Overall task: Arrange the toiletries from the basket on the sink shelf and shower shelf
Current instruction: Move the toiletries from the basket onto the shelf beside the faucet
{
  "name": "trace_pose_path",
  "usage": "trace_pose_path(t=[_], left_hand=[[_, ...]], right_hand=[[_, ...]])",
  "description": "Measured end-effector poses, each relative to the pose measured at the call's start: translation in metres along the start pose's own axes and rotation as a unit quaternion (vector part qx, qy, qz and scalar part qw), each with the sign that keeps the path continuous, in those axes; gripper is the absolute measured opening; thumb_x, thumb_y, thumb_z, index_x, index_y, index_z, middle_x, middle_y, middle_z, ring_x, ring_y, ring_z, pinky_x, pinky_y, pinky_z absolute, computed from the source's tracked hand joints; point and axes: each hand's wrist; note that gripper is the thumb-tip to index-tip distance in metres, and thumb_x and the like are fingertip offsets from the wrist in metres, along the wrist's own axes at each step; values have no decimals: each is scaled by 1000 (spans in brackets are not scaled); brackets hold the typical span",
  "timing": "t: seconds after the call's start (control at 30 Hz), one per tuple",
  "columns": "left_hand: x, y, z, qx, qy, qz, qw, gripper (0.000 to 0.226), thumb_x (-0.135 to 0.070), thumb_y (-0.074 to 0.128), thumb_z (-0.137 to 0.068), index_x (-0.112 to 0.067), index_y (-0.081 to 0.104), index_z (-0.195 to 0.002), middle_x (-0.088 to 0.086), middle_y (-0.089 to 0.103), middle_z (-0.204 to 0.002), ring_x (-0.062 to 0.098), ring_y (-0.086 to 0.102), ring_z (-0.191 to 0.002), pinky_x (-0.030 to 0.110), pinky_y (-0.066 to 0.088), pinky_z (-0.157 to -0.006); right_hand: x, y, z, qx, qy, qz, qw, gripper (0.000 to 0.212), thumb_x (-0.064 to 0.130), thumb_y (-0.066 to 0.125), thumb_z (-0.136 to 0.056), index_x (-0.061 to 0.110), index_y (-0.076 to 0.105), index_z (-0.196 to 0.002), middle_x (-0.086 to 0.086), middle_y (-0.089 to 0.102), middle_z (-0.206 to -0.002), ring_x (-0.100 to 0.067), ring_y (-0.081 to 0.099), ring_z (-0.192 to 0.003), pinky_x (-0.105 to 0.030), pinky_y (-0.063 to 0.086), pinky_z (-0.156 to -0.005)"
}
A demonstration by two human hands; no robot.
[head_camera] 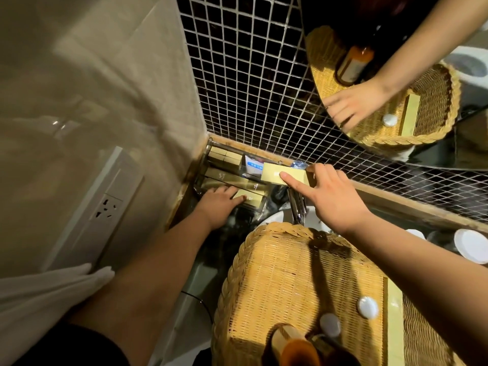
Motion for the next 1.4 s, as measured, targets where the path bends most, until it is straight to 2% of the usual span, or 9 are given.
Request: trace_pose_path(t=[0.1, 0.23, 0.43, 0.6, 0.8, 0.97, 1.07, 1.27, 1.4], left_hand=[[-4, 2, 3, -9, -4, -3, 1000, 81, -23, 67, -86, -29, 25, -155, 8, 23, -161, 33, 26, -145, 49, 26, -118], [-4, 11, 17, -20, -33, 0, 999, 74, -35, 67, -86, -25, 33, -151, 12, 23, -161, 32, 16, -150, 50, 12, -123], [3, 43, 61, -42, -105, 23, 993, 85, -38, 64, -88, -25, 16, -157, 10, 18, -163, 31, 14, -150, 45, 8, -123], [5, 64, 86, -26, -124, 36, 991, 96, -35, 60, -91, -29, -9, -158, 5, -11, -167, 27, -8, -153, 44, 10, -123], [1, 72, 84, -25, -147, 36, 988, 97, -36, 58, -91, -29, -12, -157, 5, -11, -167, 26, -7, -153, 45, 10, -121], [0, 80, 77, -22, -163, 30, 986, 99, -36, 61, -88, -30, -11, -156, 4, -9, -167, 25, -4, -153, 45, 7, -121], [-1, 84, 77, -27, -166, 25, 985, 96, -37, 60, -88, -28, -6, -157, 5, -6, -167, 25, -1, -153, 45, 6, -121], [-3, 77, 73, -38, -162, 19, 986, 93, -35, 57, -91, -25, -7, -158, 6, -10, -167, 25, -3, -153, 47, 10, -123], [-6, 56, 59, -77, -147, 25, 986, 94, -35, 56, -90, -25, -9, -158, 6, -11, -167, 24, -5, -153, 46, 11, -123]], right_hand=[[1, -1, -5, -3, 7, -2, 1000, 101, -8, 50, -80, 37, 3, -157, -9, 35, -100, -26, 37, -90, -38, 37, -74], [13, -18, -24, -21, -8, -14, 1000, 92, 1, 55, -89, 37, 6, -157, -13, 39, -113, -29, 40, -105, -43, 41, -88], [62, -31, -74, -38, -68, -77, 994, 88, 23, 63, -93, 39, 6, -157, -14, 39, -131, -31, 39, -120, -44, 38, -100], [108, 5, -108, 33, 62, -292, 954, 41, 45, 50, -99, 23, 51, -134, -12, 50, -113, -34, 51, -107, -45, 45, -91], [118, 48, -108, 98, 21, -194, 976, 66, 18, 59, -91, 42, 34, -148, -14, 42, -121, -39, 51, -108, -44, 50, -85], [124, 60, -116, 123, 102, -328, 931, 30, 31, 54, -100, 37, 50, -129, -13, 49, -124, -35, 52, -113, -52, 51, -90], [122, 61, -121, 141, 75, -344, 925, 30, 37, 49, -100, 30, 60, -127, -12, 53, -124, -37, 50, -113, -56, 46, -91], [115, 59, -116, 229, 0, -239, 944, 77, 13, 61, -93, 37, 22, -155, -12, 31, -152, -35, 43, -133, -44, 46, -102], [110, 56, -108, 315, -35, -221, 922, 73, 27, 55, -98, 27, 13, -158, -11, -3, -165, -33, 2, -151, -52, 23, -118]])
Point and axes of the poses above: each hand's wrist, its own z-axis away from the middle knuckle, its own y-axis out of the palm, x = y × z
